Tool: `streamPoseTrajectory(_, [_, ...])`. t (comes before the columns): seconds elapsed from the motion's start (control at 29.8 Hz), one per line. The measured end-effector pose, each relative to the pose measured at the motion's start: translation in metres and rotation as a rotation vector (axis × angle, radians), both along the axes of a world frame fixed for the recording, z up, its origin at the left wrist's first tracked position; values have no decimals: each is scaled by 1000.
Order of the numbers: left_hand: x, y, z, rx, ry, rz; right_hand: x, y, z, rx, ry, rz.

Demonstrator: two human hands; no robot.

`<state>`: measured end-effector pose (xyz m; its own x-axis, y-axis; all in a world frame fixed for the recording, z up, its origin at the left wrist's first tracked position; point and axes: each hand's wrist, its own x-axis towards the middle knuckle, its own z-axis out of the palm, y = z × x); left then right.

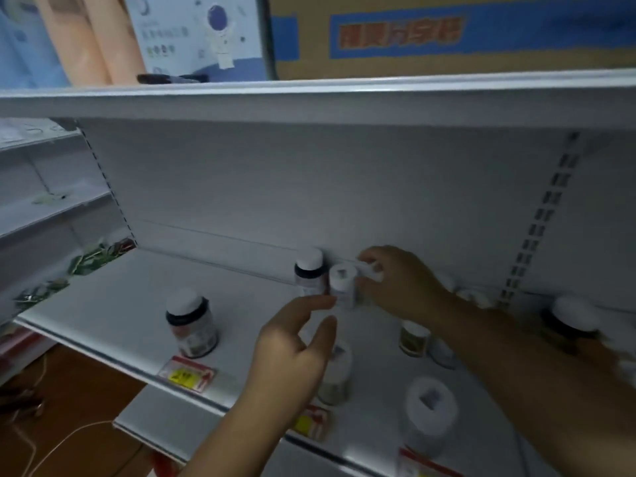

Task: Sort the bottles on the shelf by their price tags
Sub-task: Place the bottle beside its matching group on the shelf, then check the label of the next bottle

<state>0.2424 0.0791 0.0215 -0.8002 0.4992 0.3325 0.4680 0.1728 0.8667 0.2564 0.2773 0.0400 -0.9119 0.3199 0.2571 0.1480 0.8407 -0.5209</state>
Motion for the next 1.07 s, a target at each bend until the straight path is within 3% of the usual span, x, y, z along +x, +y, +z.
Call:
streamPoseTrajectory(0.1, [-47, -29, -15, -34, -15, -23, -83, -18, -11, 46, -86, 15])
streamPoseTrajectory(0.2, [-89, -44, -28, -49, -123, -50, -133, -29, -27, 52, -209, -109])
streamPoseTrajectory(0.34, [-110, -53, -34, -78, -181, -81, -151, -40, -38, 27, -129, -242])
streamPoseTrajectory(0.4, [-117, -64, -25, -36, -154, -98, -147, -42, -30, -177, -43, -179])
streamPoseTrajectory(0.5, [-132, -71, -9, 86, -143, -82, -127, -47, -6, -708, 193, -8])
streamPoseTrajectory(0.57, [-138, -69, 2, 84, -296, -151, -115, -53, 7, -985, 241, 128])
streamPoseTrajectory(0.64, [-143, -67, 9, 23, -439, -311, -107, -59, 18, -1078, 227, 286])
streamPoseTrajectory(0.74, [-142, -65, 15, 19, -463, -451, -99, -68, 32, -1101, 220, 418])
streamPoseTrajectory(0.91, [-141, -59, 15, 134, -375, -395, -83, -74, 56, -947, 156, 309])
streamPoseTrajectory(1.07, [-176, -73, 45, 5, -224, -428, -81, -86, 75, -786, 219, 235])
